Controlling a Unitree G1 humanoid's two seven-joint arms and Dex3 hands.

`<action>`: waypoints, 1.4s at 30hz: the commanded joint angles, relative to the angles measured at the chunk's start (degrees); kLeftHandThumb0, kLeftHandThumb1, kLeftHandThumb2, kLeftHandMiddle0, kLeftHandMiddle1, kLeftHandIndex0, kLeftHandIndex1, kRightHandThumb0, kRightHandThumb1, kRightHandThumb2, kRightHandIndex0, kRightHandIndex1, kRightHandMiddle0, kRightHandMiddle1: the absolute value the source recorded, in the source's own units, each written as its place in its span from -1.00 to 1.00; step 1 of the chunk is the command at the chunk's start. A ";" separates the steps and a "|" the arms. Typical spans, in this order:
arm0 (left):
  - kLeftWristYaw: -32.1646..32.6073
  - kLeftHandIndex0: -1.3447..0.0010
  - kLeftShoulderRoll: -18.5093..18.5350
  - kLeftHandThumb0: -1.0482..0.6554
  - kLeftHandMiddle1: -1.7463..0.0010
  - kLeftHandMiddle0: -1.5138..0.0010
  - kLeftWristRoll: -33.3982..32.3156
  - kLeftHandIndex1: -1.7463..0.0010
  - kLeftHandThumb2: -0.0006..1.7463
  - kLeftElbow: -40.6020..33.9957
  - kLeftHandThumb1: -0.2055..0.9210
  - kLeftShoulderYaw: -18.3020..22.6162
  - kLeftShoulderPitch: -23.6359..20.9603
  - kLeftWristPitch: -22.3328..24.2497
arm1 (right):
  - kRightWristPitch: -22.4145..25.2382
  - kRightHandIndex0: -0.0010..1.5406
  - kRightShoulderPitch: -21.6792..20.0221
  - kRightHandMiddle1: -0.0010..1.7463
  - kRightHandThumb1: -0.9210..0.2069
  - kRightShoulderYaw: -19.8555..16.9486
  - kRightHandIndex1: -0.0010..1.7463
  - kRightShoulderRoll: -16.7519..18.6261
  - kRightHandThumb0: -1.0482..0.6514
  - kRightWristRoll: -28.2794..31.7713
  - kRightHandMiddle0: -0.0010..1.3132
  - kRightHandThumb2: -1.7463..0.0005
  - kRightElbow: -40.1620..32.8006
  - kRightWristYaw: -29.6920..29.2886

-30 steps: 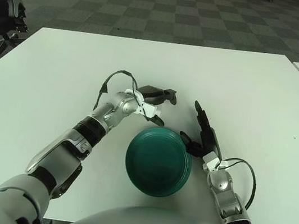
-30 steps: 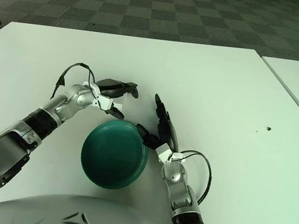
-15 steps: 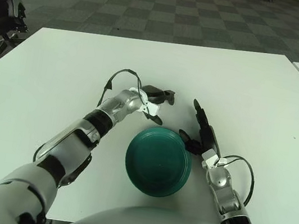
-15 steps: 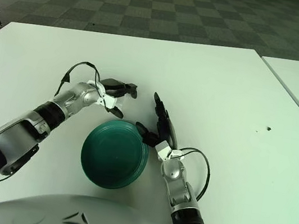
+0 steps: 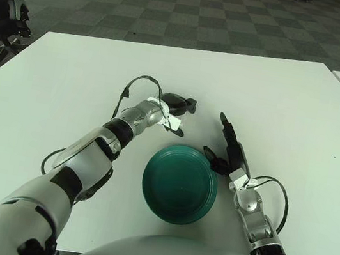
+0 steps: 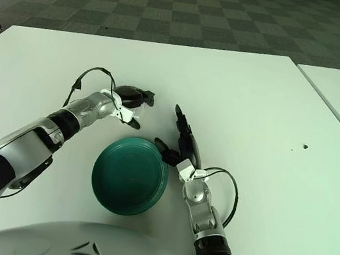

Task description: Put the charger into the plate.

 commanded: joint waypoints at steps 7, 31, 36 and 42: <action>8.20 0.93 0.73 -0.88 1.00 0.71 2.57 -0.27 -0.59 7.47 1.00 -1.50 -2.36 3.58 | 4.23 -0.94 7.77 -0.97 -1.00 2.12 -0.99 2.82 -0.96 -0.16 -0.98 0.29 14.25 -0.65; 11.84 0.82 5.08 -0.84 0.97 0.63 4.95 -0.34 -0.68 14.84 1.00 -6.38 -3.35 0.80 | 9.80 -0.96 8.27 -0.85 -1.00 0.43 -1.00 3.13 -0.97 3.62 -1.00 0.36 10.25 4.49; 7.65 0.77 5.78 -0.81 0.92 0.54 3.28 -0.37 -0.69 17.72 1.00 -5.70 -3.48 0.50 | 10.48 -0.95 8.53 -0.84 -1.00 0.33 -1.00 2.93 -0.97 3.57 -1.00 0.36 9.40 4.77; -0.36 0.67 5.38 -0.73 0.41 0.57 -0.95 -0.54 -0.75 19.16 0.99 -2.64 -3.30 1.84 | 10.99 -0.94 8.98 -0.81 -1.00 -0.02 -0.99 2.43 -0.98 3.82 -1.00 0.35 8.30 5.72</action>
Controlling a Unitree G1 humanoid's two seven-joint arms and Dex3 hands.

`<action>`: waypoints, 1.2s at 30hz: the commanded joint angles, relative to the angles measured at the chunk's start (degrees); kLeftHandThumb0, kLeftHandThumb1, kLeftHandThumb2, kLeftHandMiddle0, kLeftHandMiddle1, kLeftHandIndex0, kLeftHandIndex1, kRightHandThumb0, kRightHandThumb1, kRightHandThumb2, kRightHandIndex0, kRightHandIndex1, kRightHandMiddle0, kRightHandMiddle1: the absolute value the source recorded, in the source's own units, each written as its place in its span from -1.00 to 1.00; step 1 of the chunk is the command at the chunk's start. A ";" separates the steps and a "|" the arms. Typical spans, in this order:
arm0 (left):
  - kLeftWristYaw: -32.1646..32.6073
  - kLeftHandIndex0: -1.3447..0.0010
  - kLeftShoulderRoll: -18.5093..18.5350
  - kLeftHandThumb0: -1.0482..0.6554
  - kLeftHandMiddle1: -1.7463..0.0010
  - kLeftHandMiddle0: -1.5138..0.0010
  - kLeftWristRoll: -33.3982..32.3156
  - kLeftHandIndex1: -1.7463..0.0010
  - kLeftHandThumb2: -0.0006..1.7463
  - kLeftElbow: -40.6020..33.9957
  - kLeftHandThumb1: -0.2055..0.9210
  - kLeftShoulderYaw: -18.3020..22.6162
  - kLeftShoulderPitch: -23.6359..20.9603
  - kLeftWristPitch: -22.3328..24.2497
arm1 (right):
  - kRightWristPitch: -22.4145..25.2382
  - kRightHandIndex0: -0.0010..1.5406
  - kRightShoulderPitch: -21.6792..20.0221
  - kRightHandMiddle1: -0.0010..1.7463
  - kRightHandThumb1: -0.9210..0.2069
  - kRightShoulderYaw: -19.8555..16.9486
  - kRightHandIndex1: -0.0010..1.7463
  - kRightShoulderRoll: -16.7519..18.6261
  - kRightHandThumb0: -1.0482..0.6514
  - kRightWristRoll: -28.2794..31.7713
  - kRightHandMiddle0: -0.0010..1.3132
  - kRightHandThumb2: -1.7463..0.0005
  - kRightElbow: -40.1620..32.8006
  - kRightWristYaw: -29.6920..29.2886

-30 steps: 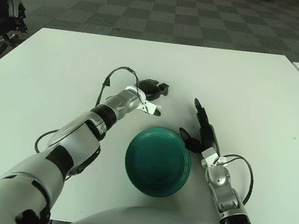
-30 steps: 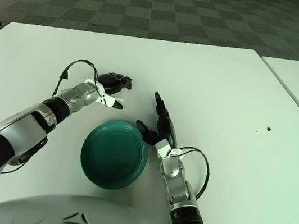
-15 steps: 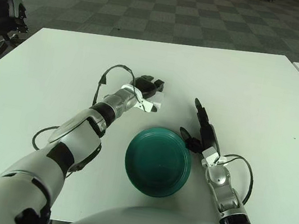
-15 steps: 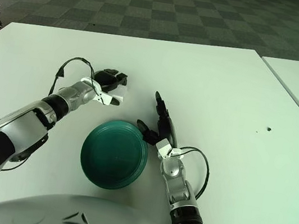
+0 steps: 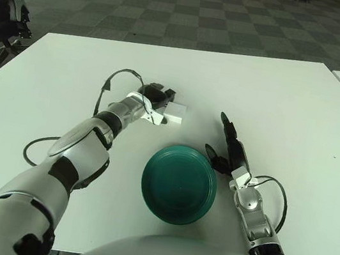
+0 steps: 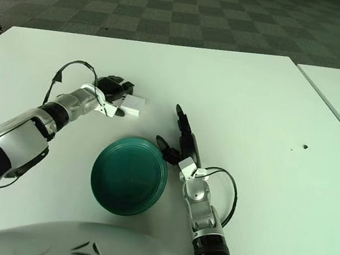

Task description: Put the charger into the plate.

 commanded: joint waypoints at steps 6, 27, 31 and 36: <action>-9.41 0.63 0.32 -0.65 -0.41 0.76 -1.74 -0.77 -0.74 3.18 0.91 0.80 2.79 2.04 | 7.63 -0.92 8.85 -0.76 -1.00 1.17 -0.99 0.93 -0.99 1.35 -1.00 0.36 7.93 3.16; -7.45 0.13 -1.90 0.22 -0.77 0.02 -5.95 -1.00 0.64 2.90 -0.36 5.22 4.68 3.34 | 5.72 -0.76 9.04 -0.55 -1.00 0.33 -0.95 0.91 -0.93 1.04 -1.00 0.27 8.31 2.11; -6.71 0.12 -1.74 0.23 -0.78 -0.01 -6.02 -1.00 0.68 2.64 -0.41 5.48 4.69 2.25 | 5.43 -0.73 8.80 -0.51 -1.00 0.23 -0.94 0.89 -0.92 0.72 -1.00 0.26 8.84 1.76; -7.56 0.12 -1.62 0.23 -0.80 -0.04 -6.50 -1.00 0.72 2.68 -0.44 6.06 4.66 1.29 | 6.00 -0.69 8.53 -0.46 -1.00 0.31 -0.94 0.90 -0.90 0.08 -1.00 0.26 9.05 1.40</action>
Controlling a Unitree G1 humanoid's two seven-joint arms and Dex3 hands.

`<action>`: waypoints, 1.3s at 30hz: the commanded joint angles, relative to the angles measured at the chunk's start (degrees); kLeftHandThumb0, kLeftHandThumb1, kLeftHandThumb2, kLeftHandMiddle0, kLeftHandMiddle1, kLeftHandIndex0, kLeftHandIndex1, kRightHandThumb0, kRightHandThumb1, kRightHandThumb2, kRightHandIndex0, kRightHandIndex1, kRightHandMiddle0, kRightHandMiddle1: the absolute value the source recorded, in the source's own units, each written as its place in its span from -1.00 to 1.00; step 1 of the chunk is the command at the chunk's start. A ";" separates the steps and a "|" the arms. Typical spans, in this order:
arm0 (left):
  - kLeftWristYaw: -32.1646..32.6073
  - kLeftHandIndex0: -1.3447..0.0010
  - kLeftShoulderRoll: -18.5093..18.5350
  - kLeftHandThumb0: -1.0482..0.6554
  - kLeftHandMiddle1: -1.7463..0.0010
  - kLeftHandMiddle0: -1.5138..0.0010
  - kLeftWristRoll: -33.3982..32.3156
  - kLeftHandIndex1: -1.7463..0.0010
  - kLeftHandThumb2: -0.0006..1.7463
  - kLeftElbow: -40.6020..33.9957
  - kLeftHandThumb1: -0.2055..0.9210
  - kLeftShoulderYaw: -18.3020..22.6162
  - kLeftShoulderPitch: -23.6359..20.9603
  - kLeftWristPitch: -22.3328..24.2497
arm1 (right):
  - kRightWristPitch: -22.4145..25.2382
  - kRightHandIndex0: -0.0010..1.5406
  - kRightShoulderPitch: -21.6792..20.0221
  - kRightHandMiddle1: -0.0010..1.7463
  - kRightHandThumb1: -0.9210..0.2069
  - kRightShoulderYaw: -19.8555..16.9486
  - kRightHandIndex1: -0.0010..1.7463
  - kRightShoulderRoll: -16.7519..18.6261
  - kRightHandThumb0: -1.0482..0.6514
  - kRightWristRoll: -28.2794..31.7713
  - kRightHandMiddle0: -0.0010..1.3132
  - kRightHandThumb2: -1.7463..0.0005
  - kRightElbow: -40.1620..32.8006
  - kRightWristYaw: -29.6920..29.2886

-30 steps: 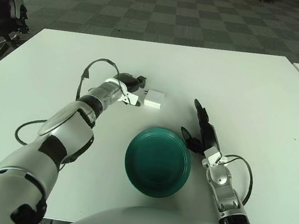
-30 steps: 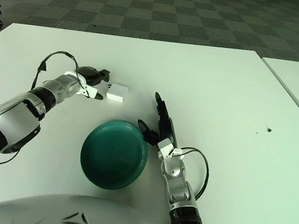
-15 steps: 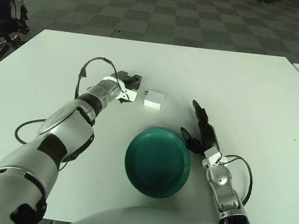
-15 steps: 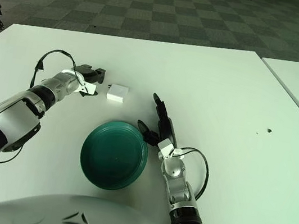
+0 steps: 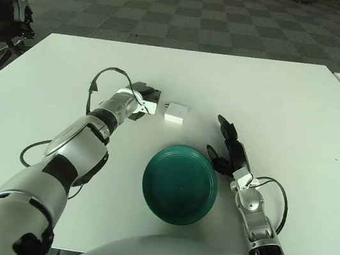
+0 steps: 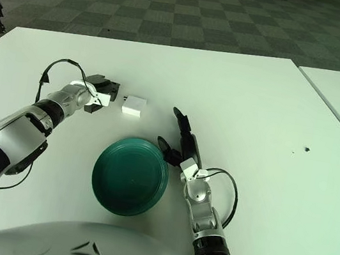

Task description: Put the charger into the plate.

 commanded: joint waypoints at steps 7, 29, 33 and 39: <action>-5.47 0.25 -0.73 0.22 -0.98 0.20 0.87 -1.00 0.61 2.24 -0.21 -1.81 4.29 -0.44 | 6.27 -0.69 8.20 -0.46 -1.00 1.14 -0.94 0.74 -0.91 -0.49 -1.00 0.22 9.01 0.21; -7.42 1.00 0.46 -1.00 0.99 1.00 3.19 0.94 -0.44 -1.53 1.00 -4.83 4.64 2.51 | 5.55 -0.66 7.76 -0.45 -1.00 0.34 -0.95 0.46 -0.89 -0.04 -1.00 0.23 9.85 0.83; -7.08 1.00 0.47 -1.00 1.00 1.00 3.52 0.99 -0.43 -1.56 1.00 -5.22 4.56 2.98 | 5.52 -0.67 7.71 -0.47 -1.00 0.29 -0.95 0.45 -0.90 -0.20 -1.00 0.22 9.93 0.98; -6.77 1.00 0.38 -1.00 1.00 1.00 3.45 1.00 -0.42 -1.39 1.00 -5.32 4.48 3.95 | 6.03 -0.68 7.71 -0.50 -1.00 0.33 -0.96 0.44 -0.90 -0.40 -1.00 0.20 9.57 1.12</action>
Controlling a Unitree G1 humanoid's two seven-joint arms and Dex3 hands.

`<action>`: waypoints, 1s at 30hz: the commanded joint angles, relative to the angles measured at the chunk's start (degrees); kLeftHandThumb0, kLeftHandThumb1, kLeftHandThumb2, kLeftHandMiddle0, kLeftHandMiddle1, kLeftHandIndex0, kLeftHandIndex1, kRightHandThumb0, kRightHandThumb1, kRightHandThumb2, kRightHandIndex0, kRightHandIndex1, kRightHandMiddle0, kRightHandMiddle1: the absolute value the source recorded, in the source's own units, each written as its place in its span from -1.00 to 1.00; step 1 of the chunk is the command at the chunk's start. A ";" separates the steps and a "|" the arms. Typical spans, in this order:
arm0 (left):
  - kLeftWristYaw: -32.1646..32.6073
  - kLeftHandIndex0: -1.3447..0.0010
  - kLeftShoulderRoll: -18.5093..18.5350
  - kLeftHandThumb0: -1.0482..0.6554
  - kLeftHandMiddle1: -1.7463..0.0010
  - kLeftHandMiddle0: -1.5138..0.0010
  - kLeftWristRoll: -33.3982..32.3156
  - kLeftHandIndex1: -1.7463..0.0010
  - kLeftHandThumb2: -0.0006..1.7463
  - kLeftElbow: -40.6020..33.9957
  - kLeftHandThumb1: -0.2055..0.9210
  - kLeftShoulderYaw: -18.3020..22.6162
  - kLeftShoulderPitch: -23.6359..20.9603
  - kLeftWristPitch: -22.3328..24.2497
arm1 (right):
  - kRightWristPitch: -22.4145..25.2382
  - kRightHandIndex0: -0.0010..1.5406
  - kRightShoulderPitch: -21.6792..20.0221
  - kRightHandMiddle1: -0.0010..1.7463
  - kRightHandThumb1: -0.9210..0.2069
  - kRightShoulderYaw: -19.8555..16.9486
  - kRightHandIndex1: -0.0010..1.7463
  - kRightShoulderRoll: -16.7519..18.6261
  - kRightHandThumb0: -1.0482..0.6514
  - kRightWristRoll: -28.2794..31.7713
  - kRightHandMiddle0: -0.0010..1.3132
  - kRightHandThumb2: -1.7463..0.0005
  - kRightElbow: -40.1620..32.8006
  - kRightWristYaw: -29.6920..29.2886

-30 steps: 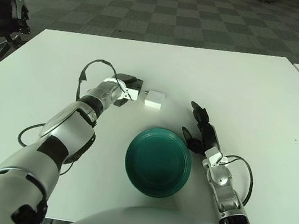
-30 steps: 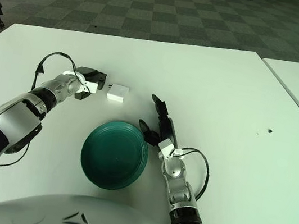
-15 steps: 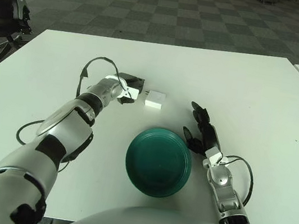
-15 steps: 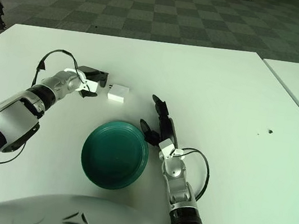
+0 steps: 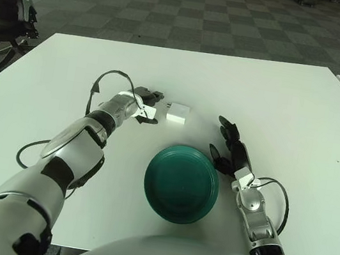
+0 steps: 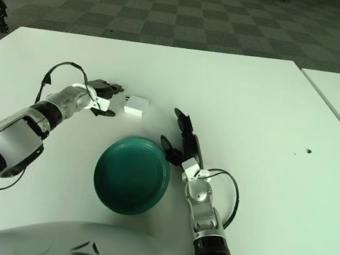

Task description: Put the charger into the plate.

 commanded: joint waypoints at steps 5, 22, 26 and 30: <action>-1.16 1.00 -0.88 -1.00 1.00 1.00 1.47 1.00 -0.42 2.03 1.00 -1.50 2.86 3.01 | 6.70 -0.67 7.81 -0.49 -1.00 1.45 -0.96 0.42 -0.91 -0.63 -1.00 0.20 8.70 0.85; -0.47 1.00 -1.36 -1.00 1.00 1.00 1.57 1.00 -0.44 2.64 1.00 -2.13 2.43 2.76 | 7.03 -0.64 7.64 -0.49 -1.00 1.30 -0.96 0.80 -0.90 -0.85 -1.00 0.22 8.76 0.75; -0.32 1.00 -2.32 -1.00 1.00 1.00 1.23 1.00 -0.44 2.07 1.00 -1.90 1.64 2.34 | 6.92 -0.64 7.48 -0.49 -1.00 1.29 -0.96 0.85 -0.90 -0.85 -1.00 0.23 9.05 0.69; 0.80 1.00 -2.36 -1.00 1.00 1.00 0.31 1.00 -0.46 1.73 1.00 -0.92 1.47 1.06 | 6.91 -0.63 7.32 -0.48 -1.00 1.45 -0.95 0.87 -0.90 -1.15 -1.00 0.25 9.31 0.50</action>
